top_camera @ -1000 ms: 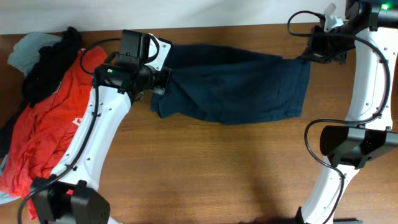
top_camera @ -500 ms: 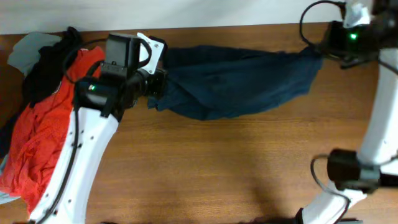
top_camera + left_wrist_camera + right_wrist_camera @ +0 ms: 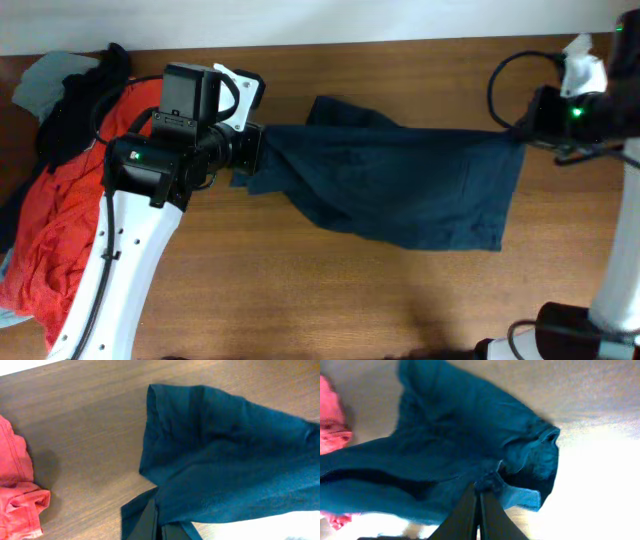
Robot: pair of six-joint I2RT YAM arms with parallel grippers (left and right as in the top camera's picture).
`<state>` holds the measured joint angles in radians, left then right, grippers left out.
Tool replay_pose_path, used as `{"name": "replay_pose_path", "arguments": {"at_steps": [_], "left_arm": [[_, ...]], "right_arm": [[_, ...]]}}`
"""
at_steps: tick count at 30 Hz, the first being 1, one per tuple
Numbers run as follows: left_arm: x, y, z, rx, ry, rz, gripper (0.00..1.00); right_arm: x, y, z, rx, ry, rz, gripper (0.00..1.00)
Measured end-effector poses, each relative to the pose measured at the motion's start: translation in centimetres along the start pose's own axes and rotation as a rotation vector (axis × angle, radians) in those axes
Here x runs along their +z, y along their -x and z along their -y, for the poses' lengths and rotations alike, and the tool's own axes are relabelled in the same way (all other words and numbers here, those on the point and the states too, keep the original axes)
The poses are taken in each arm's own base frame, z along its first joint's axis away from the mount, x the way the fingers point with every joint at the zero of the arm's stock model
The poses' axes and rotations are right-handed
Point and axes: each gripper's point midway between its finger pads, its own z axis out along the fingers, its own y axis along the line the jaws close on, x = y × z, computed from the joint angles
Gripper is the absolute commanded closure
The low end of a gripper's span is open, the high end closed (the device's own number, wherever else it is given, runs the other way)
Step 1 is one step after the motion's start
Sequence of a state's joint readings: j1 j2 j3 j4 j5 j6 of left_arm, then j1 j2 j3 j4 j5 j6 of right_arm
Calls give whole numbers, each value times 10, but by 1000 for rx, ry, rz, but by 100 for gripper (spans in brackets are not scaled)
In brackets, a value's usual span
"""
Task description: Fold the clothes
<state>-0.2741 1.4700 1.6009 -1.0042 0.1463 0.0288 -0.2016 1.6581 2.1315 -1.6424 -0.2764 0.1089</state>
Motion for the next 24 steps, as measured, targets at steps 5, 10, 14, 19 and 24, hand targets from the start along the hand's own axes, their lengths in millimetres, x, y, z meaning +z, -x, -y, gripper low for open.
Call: {"name": "replay_pose_path", "arguments": {"at_steps": [5,10,14,19,24], "left_arm": [[5,21,6,29,8,79,100],[38,38,28,101,-10,110,100],[83,33,39,141,-36,60,100],[132,23,42,154,-44,6,100],[150,20,40,161,-35,-2,100]], "right_arm": [[29,6,16,39,-31,-22,96],[31,6,49,123,-84,-23,96],[36,-1,75,201,-105,-50,96],[55,-16,91,249,-105,-112,96],[86,-28,102,270,-102,-162,96]]}}
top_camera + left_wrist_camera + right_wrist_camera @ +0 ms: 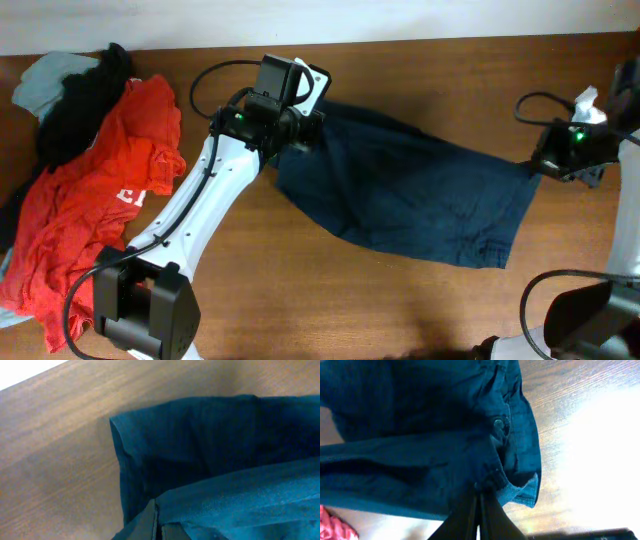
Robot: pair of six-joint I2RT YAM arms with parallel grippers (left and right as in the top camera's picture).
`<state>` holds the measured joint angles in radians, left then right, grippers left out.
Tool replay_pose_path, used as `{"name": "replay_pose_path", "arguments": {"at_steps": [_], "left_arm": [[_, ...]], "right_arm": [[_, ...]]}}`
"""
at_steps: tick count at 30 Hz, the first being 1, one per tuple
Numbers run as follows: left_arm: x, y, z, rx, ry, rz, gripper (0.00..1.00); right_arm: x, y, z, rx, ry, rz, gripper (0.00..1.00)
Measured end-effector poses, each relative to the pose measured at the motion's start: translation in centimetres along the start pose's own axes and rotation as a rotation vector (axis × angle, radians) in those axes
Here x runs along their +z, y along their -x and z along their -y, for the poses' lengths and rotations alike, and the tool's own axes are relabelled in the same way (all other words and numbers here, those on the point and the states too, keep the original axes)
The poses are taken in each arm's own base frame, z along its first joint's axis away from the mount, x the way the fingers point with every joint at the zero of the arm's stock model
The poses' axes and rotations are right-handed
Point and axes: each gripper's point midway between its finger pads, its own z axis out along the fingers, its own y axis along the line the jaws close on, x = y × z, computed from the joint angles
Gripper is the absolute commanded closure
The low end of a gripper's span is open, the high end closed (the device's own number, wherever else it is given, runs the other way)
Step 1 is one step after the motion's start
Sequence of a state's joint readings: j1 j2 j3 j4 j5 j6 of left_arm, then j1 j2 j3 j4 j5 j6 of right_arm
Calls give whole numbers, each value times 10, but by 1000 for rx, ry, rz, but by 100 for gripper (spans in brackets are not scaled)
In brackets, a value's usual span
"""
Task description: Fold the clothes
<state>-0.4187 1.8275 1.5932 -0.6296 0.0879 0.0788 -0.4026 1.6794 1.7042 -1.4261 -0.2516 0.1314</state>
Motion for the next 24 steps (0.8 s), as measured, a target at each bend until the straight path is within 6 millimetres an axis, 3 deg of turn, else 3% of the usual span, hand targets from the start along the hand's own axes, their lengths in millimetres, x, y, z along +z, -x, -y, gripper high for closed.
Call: {"name": "replay_pose_path", "arguments": {"at_steps": [9,15,17,18,19,22,23,24], "left_arm": [[5,32,-5,20,27,134,95],[48,8,-16,11,74,52,94],[66,-4,-20,9,87,13,89],[69,-7,-21,9,93,5,81],[73,-10,-24,9,106,-4,62],[78,-16,-44,-7,179,-18,7],[78,-16,-54,-16,203,-14,1],[77,-15,-62,-24,227,-7,1]], "right_arm": [[37,13,10,22,14,35,96],[49,21,23,39,-11,69,96],[53,21,30,47,-27,72,96],[54,21,31,49,-32,72,96],[55,21,34,52,-43,74,90],[54,27,51,75,-100,103,57],[52,31,57,84,-120,120,44],[51,35,62,89,-134,135,29]]}}
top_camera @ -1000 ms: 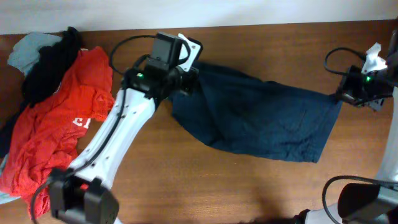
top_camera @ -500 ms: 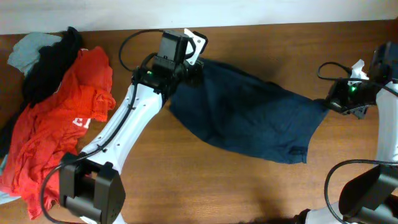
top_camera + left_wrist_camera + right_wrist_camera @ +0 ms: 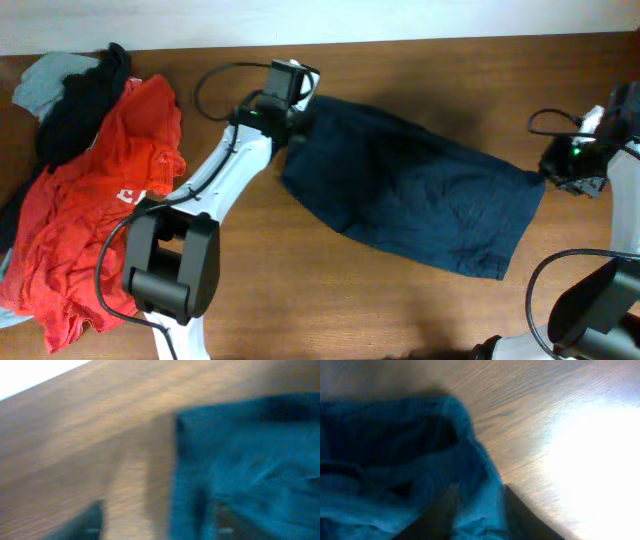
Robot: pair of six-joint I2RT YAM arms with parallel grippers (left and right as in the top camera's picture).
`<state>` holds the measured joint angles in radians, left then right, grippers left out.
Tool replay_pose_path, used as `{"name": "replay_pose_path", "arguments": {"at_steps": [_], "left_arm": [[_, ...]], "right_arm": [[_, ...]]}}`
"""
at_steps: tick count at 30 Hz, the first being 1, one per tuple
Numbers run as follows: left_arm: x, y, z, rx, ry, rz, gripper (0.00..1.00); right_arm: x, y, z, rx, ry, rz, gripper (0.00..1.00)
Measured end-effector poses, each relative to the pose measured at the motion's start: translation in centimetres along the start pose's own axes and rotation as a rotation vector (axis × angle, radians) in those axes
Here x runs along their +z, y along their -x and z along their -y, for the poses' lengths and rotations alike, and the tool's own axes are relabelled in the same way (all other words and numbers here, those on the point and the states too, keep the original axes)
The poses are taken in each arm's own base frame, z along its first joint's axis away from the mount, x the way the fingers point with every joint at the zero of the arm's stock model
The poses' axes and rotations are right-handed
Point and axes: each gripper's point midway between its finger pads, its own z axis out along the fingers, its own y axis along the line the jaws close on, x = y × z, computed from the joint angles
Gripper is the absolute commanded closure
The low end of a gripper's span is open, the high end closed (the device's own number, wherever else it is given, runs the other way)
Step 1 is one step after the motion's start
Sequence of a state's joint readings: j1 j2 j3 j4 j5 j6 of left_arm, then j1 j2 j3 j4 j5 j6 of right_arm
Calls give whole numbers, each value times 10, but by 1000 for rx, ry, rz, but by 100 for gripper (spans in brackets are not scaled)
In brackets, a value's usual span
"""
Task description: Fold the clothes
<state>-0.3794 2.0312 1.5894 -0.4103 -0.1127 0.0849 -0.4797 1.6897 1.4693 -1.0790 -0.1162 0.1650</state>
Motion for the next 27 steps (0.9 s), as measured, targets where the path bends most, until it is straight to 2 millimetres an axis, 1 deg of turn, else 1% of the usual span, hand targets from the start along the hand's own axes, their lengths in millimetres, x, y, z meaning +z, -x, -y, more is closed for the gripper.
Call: {"name": "replay_pose_path", "arguments": {"at_steps": [1,2,4,9,12,14,15,16,17,18,19,20,21,23,24,25,26,27], "left_arm": [[1,1,-10,-13,27,6,1],[1,2,-16,-19,43,10,1],[1,1,-25,-26,72,6,1],[-5,3,-25,-19,87,-12,1],[-14,10,-24,-11,86,-28,1],[-24,18,-20,-6,62,-37,1],[-28,23,-16,-5,42,-31,1],[-33,30,-11,-6,6,-21,1],[-37,38,-6,-8,-29,-4,1],[-41,45,1,-8,-69,15,3],[-44,51,8,-8,-109,34,8],[-47,55,15,-8,-153,45,21],[-48,56,21,-10,-187,48,35],[-48,55,31,-6,-241,48,74],[-47,54,36,-2,-266,47,85],[-45,53,41,-1,-286,43,93],[-42,52,44,-1,-301,43,98],[-38,51,47,0,-315,42,99]], "right_arm": [[0,4,4,6,-12,16,22],[-1,7,7,7,-21,27,17],[-1,12,8,10,-26,47,11],[-1,17,5,9,-12,67,0],[-1,15,-4,-6,40,59,1],[-3,10,-21,-55,142,37,0],[-5,7,-32,-85,201,26,5],[-9,6,-43,-118,263,22,16],[-13,5,-54,-149,318,23,31],[-17,4,-64,-177,368,26,61],[-20,4,-74,-199,408,29,86],[-23,2,-82,-222,439,30,96],[-24,1,-89,-245,457,32,96],[-24,-2,-101,-283,475,33,96],[-24,-3,-109,-309,481,38,96],[-24,-3,-116,-333,488,47,96],[-24,-3,-123,-357,495,58,96],[-22,-4,-132,-379,504,69,96]]}}
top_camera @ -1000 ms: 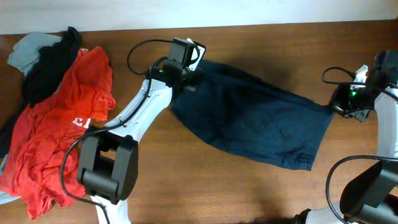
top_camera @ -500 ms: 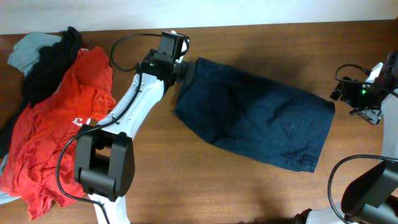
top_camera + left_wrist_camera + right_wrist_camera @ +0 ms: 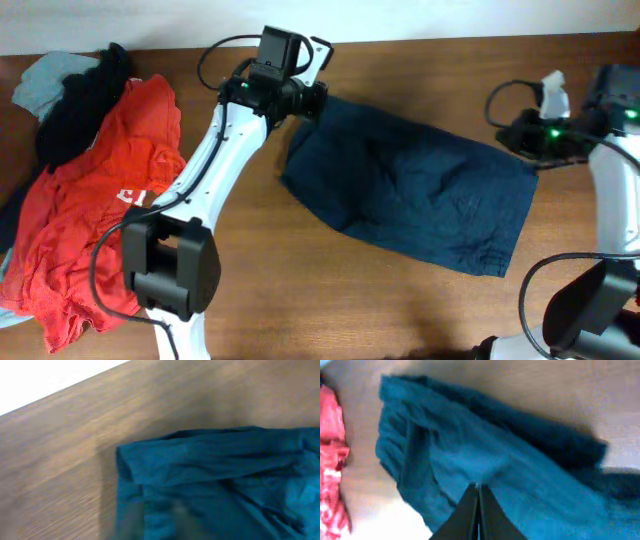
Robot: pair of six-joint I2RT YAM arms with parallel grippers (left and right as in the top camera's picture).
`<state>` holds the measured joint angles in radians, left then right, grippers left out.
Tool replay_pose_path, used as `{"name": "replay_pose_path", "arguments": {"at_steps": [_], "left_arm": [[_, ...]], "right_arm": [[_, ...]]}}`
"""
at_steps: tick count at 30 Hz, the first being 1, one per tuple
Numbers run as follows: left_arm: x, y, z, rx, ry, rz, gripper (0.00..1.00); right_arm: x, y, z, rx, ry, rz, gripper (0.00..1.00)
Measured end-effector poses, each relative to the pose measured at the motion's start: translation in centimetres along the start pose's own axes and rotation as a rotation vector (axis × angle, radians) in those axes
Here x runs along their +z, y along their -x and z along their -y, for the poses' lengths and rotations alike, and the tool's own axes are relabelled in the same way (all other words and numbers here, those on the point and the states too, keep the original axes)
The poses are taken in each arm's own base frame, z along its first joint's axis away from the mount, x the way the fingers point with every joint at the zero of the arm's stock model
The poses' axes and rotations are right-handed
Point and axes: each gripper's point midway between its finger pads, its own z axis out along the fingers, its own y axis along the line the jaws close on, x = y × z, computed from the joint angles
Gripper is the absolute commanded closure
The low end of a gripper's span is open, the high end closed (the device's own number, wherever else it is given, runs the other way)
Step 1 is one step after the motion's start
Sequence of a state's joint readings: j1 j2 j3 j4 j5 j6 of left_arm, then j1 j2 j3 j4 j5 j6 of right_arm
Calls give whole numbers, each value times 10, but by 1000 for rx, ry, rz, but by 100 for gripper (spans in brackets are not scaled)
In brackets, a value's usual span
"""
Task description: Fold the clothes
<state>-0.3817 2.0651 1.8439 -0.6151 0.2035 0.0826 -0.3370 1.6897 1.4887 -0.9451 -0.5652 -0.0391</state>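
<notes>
A dark blue pair of shorts [image 3: 410, 195] lies spread flat on the wooden table [image 3: 300, 310], running from upper left to lower right. My left gripper [image 3: 312, 100] hovers at its upper left corner. In the blurred left wrist view that gripper [image 3: 155, 520] is open, fingers apart over the shorts [image 3: 215, 475]. My right gripper [image 3: 515, 138] is by the upper right corner. In the right wrist view it [image 3: 477, 486] is shut, fingertips pressed together above smooth cloth [image 3: 470, 445], with no cloth seen pinched.
A pile of clothes fills the table's left end: a red shirt [image 3: 90, 200], a black garment [image 3: 75, 100] and a grey one [image 3: 45, 80]. The red cloth [image 3: 330, 420] also shows in the right wrist view. The table's far edge meets a white wall.
My right gripper, open at the shorts' right edge, is now shut and has moved up and left. My left gripper is still open at the upper left corner. The shorts lie as before.
At first both grippers were shut on opposite ends of the shorts, held stretched above the table. Then the shorts were lower and further right, still held. Then both grippers were open and the shorts lay flat. Now the right gripper is shut again, off the cloth.
</notes>
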Motion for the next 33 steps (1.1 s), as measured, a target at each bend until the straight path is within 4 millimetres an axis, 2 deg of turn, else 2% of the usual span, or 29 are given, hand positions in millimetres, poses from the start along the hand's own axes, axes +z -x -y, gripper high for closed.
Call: {"name": "replay_pose_path", "arguments": {"at_steps": [5,6,7,13,17,20,25,32,33], "left_arm": [[33,-5,10,-13,-93,12,99],[45,-9,13,-28,-122,11,99],[49,-11,13,-35,-131,9,99],[82,-18,25,-68,-210,26,99],[94,-15,40,-56,-252,54,99],[101,-17,53,-46,-273,58,99],[119,-37,60,-58,-284,7,99],[154,-81,54,-127,-282,-96,99],[156,-81,55,-136,-295,-94,99]], "right_arm": [[28,6,-21,-15,16,25,96],[41,4,-25,3,28,24,96],[46,3,-26,12,30,17,96],[107,-22,-35,76,58,-86,96],[137,-39,-45,93,70,-151,96],[155,-51,-43,136,64,-199,96],[168,-64,-28,212,39,-250,96],[160,-63,-10,266,22,-248,96],[159,-63,-7,273,18,-250,96]]}}
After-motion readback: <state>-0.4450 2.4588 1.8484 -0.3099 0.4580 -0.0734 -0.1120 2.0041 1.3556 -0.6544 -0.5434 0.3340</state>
